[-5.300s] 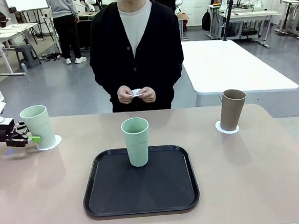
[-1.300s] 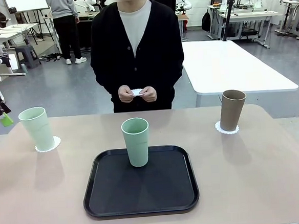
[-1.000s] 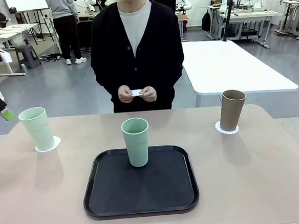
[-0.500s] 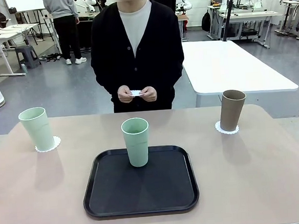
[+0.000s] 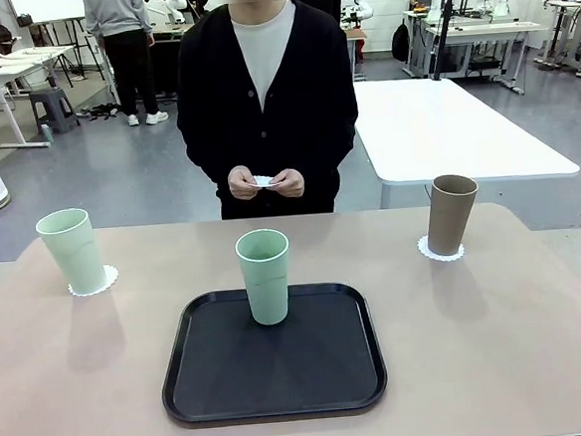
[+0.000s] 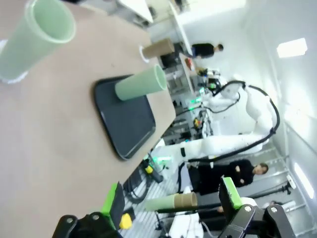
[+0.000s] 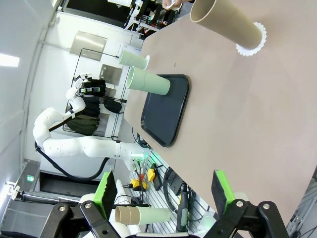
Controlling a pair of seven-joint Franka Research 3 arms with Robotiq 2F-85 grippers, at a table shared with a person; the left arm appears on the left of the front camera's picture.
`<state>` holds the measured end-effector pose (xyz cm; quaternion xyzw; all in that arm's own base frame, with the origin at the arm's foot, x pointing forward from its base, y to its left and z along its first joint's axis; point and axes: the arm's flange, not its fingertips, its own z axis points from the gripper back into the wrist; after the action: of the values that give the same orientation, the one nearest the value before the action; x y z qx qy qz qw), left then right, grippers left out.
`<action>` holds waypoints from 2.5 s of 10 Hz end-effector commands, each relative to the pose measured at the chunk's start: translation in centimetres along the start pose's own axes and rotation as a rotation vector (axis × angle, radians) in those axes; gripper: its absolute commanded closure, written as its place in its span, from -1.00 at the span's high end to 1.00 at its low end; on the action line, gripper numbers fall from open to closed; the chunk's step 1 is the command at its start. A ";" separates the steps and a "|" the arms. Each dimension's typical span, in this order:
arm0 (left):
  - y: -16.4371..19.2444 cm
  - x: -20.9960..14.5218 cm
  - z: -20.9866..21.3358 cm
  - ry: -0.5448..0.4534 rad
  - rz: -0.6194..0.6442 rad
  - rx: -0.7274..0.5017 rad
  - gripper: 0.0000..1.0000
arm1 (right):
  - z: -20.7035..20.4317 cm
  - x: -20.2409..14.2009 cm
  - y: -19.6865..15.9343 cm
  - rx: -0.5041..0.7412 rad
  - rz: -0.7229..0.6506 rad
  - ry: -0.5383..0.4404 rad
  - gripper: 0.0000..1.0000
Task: Place coasters on the table and set cups on them.
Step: Take one Reusable plastic cup from the Flat Tray and place it on a coaster set by the human.
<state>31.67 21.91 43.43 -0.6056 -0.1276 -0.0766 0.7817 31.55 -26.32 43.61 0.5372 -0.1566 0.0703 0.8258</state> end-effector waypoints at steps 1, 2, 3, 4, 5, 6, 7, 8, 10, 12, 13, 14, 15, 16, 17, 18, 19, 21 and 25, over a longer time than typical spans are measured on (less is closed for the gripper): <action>0.0 0.3 1.5 -0.012 0.021 0.034 1.00 | 0.0 0.0 0.1 0.007 0.007 0.000 1.00; 0.0 0.5 2.0 -0.013 0.028 0.036 1.00 | 0.0 0.0 0.1 0.007 0.007 0.000 1.00; 0.1 0.1 2.1 -0.014 0.025 0.034 1.00 | 0.0 0.0 0.1 0.007 0.007 0.000 1.00; -0.3 0.7 1.9 -0.002 0.015 0.044 1.00 | 0.0 0.0 0.1 0.007 0.007 0.000 1.00; 1.0 0.0 1.9 -0.025 0.035 0.037 1.00 | 0.0 0.0 0.1 0.007 0.007 0.000 1.00; 1.0 0.0 1.9 -0.025 0.035 0.037 1.00 | 0.0 0.0 0.1 0.007 0.007 0.000 1.00; 1.0 0.0 1.9 -0.025 0.035 0.037 1.00 | 0.0 0.0 0.1 0.007 0.007 0.000 1.00; 1.0 0.0 1.9 -0.025 0.035 0.037 1.00 | 0.0 0.0 0.1 0.007 0.007 0.000 1.00; 1.0 0.0 1.9 -0.025 0.035 0.037 1.00 | 0.0 0.0 0.1 0.007 0.007 0.000 1.00; 1.0 0.0 1.9 -0.025 0.035 0.037 1.00 | 0.0 0.0 0.1 0.007 0.007 0.000 1.00; 1.0 0.0 1.9 -0.025 0.035 0.037 1.00 | 0.0 0.0 0.1 0.007 0.007 0.000 1.00; 1.0 0.0 1.9 -0.025 0.035 0.037 1.00 | 0.0 0.0 0.1 0.007 0.007 0.000 1.00; 1.0 0.0 1.9 -0.025 0.035 0.037 1.00 | 0.0 0.0 0.1 0.007 0.007 0.000 1.00; 1.0 0.0 1.9 -0.025 0.035 0.037 1.00 | 0.0 0.0 0.1 0.007 0.007 0.000 1.00; 1.0 0.0 1.9 -0.025 0.035 0.037 1.00 | 0.0 0.0 0.1 0.007 0.007 0.000 1.00; 1.0 0.0 1.9 -0.025 0.035 0.037 1.00 | 0.0 0.0 0.1 0.007 0.007 0.000 1.00; 1.0 0.0 1.9 -0.025 0.035 0.037 1.00 | 0.0 0.0 0.1 0.007 0.007 0.000 1.00; 1.0 0.0 1.9 -0.025 0.035 0.037 1.00 | 0.0 0.0 0.1 0.007 0.007 0.000 1.00; 1.0 0.0 1.9 -0.025 0.035 0.037 1.00 | 0.0 0.0 0.1 0.007 0.007 0.000 1.00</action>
<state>31.90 23.97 43.03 -0.5911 -0.1239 -0.0526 0.7953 31.55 -26.31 43.61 0.5372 -0.1566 0.0703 0.8258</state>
